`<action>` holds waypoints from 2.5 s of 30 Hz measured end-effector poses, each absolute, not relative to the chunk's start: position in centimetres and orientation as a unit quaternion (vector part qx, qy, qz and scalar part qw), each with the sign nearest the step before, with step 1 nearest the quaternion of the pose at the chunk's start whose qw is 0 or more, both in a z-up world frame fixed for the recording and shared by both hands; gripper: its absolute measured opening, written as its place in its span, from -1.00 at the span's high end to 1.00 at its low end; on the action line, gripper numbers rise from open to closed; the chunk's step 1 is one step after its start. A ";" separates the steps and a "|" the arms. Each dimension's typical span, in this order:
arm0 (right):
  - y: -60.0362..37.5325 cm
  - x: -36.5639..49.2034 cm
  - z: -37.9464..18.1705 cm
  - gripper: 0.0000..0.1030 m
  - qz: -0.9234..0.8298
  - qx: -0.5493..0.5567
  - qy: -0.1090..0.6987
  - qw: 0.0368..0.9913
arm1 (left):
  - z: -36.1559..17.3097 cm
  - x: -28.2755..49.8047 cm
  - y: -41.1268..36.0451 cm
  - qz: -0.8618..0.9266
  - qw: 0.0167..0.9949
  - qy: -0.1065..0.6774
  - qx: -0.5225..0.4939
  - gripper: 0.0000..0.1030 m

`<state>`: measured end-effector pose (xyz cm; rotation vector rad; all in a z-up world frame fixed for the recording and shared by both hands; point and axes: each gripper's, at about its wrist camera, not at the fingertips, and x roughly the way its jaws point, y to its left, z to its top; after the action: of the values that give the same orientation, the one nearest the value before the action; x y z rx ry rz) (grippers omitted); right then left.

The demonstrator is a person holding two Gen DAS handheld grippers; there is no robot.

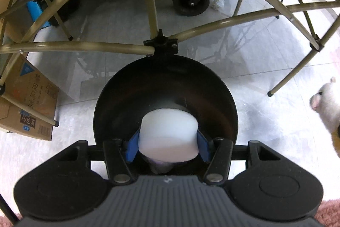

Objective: Organize soft objects
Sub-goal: 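Open the left tool over the bin to drop the foam cylinder, then lower the yellow plush toy into the bin with the right tool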

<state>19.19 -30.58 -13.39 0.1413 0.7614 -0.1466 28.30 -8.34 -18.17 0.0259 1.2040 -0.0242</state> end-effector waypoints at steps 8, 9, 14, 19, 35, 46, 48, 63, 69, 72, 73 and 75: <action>-31.1 20.2 -13.3 -0.69 -0.082 0.061 0.374 0.922 | -19.2 30.1 -8.1 0.010 0.805 0.593 -0.012 -0.09; -31.0 20.4 -13.3 -0.69 -0.082 0.059 0.374 0.922 | -19.2 30.3 -8.0 0.012 0.804 0.594 -0.014 -0.09; -30.8 21.0 -13.5 -0.69 -0.080 0.055 0.380 0.920 | -20.0 30.6 -7.8 0.029 0.796 0.604 -0.015 -0.09; -30.3 20.9 -13.7 -0.69 -0.070 0.051 0.385 0.919 | -20.3 30.5 -7.8 0.029 0.790 0.612 -0.018 -0.11; -30.0 21.3 -14.1 -0.69 -0.067 0.041 0.391 0.917 | -20.1 30.5 -7.7 0.027 0.777 0.628 -0.026 -1.00; -29.9 21.2 -14.1 -0.69 -0.066 0.041 0.392 0.917 | -20.1 30.4 -7.6 0.025 0.771 0.636 -0.023 -1.00; -29.9 21.3 -14.1 -0.69 -0.065 0.040 0.391 0.917 | -20.0 30.4 -7.6 0.023 0.772 0.634 -0.021 -1.00; -26.8 21.8 -13.8 -0.69 -0.030 0.028 0.389 0.920 | -18.4 29.6 -5.2 0.027 0.780 0.624 -0.021 -1.00; -24.3 22.2 -13.6 -0.69 -0.004 0.019 0.388 0.921 | -17.6 29.3 -3.1 0.034 0.784 0.619 -0.029 -1.00; -23.0 22.6 -13.6 -0.69 0.009 0.012 0.388 0.922 | -17.2 29.0 -1.7 0.034 0.783 0.620 -0.040 -1.00; -22.5 22.8 -13.6 -0.69 0.013 0.010 0.387 0.922 | -17.0 28.9 -1.3 0.035 0.784 0.619 -0.042 -1.00; -21.5 23.0 -13.5 -0.69 0.024 0.006 0.386 0.922 | -16.6 28.7 -0.3 0.041 0.786 0.615 -0.044 -1.00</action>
<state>23.00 -21.48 -13.53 0.0124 0.7924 0.0485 28.70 -0.32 -16.65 -0.0951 1.3260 0.0879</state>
